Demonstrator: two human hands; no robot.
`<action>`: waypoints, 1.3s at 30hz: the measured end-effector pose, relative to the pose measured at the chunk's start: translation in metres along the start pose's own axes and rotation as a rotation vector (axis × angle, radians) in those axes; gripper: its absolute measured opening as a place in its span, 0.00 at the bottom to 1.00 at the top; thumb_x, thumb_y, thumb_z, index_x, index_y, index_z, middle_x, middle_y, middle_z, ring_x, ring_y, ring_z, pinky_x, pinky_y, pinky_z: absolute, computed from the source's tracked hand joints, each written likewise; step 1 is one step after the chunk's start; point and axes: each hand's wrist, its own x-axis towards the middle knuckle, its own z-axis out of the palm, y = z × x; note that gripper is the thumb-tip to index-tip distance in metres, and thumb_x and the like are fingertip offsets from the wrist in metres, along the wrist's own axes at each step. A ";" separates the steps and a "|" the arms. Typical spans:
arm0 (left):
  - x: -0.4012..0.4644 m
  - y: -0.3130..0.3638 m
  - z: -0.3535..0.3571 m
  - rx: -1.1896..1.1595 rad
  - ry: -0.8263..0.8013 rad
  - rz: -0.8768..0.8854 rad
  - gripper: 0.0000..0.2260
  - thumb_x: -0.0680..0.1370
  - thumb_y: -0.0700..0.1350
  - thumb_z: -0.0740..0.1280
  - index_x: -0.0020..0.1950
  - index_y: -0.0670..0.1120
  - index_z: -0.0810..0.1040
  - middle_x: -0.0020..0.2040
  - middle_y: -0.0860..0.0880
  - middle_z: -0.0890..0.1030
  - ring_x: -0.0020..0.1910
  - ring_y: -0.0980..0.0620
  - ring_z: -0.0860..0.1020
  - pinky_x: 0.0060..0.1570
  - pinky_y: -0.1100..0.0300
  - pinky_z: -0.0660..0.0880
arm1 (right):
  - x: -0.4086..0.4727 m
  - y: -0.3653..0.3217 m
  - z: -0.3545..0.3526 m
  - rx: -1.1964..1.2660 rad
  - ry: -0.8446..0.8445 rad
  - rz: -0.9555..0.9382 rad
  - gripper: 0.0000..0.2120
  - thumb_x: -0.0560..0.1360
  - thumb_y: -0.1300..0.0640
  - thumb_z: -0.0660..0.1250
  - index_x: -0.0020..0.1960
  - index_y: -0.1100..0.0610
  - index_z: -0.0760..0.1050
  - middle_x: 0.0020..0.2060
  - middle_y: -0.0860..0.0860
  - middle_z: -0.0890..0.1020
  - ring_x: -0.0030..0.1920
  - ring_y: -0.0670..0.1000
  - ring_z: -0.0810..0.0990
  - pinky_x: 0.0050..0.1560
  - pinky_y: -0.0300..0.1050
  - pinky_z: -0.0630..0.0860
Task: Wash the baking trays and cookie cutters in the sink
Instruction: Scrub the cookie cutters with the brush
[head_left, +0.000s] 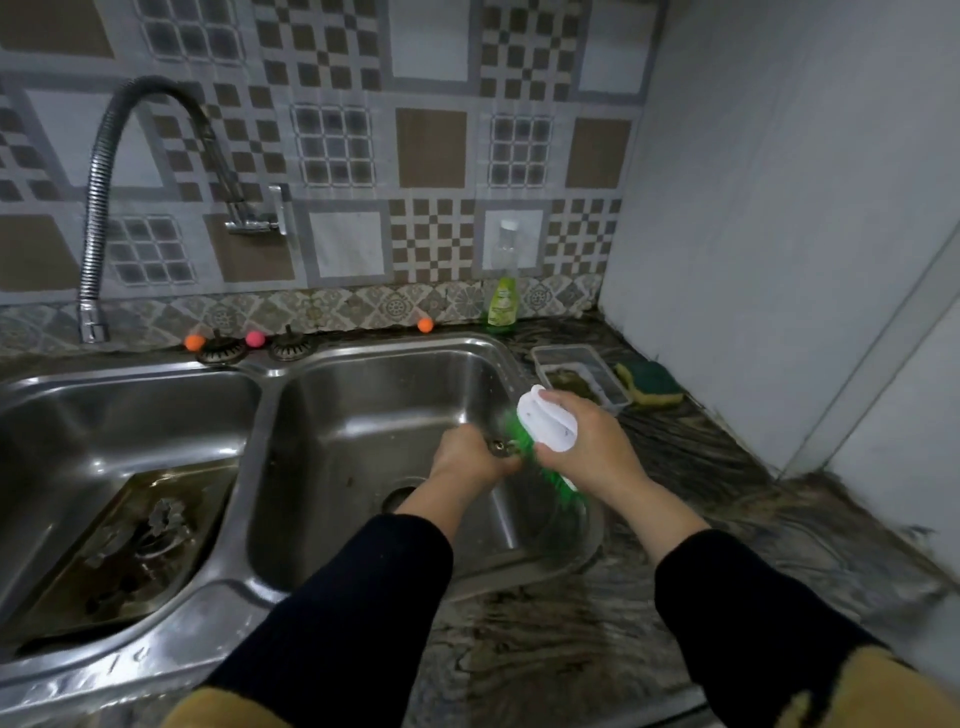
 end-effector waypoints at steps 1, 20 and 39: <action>0.001 0.004 0.006 -0.012 0.009 -0.036 0.15 0.69 0.56 0.75 0.42 0.46 0.78 0.41 0.47 0.81 0.39 0.51 0.79 0.36 0.61 0.71 | 0.002 0.008 -0.006 -0.012 0.020 0.034 0.32 0.68 0.53 0.73 0.70 0.43 0.67 0.65 0.48 0.73 0.63 0.52 0.73 0.57 0.45 0.72; -0.006 -0.002 -0.003 0.108 0.086 -0.109 0.12 0.73 0.52 0.71 0.54 0.49 0.78 0.50 0.51 0.77 0.50 0.50 0.78 0.45 0.61 0.73 | 0.025 0.019 -0.015 -0.433 -0.194 0.010 0.25 0.74 0.43 0.66 0.69 0.45 0.67 0.66 0.51 0.73 0.66 0.57 0.69 0.61 0.53 0.70; -0.076 -0.245 -0.225 0.405 0.121 -0.457 0.15 0.71 0.54 0.70 0.55 0.50 0.80 0.53 0.49 0.82 0.51 0.48 0.79 0.49 0.59 0.76 | 0.022 -0.251 0.217 -0.256 -0.712 -0.355 0.20 0.75 0.48 0.66 0.66 0.52 0.73 0.62 0.52 0.77 0.60 0.53 0.76 0.58 0.43 0.72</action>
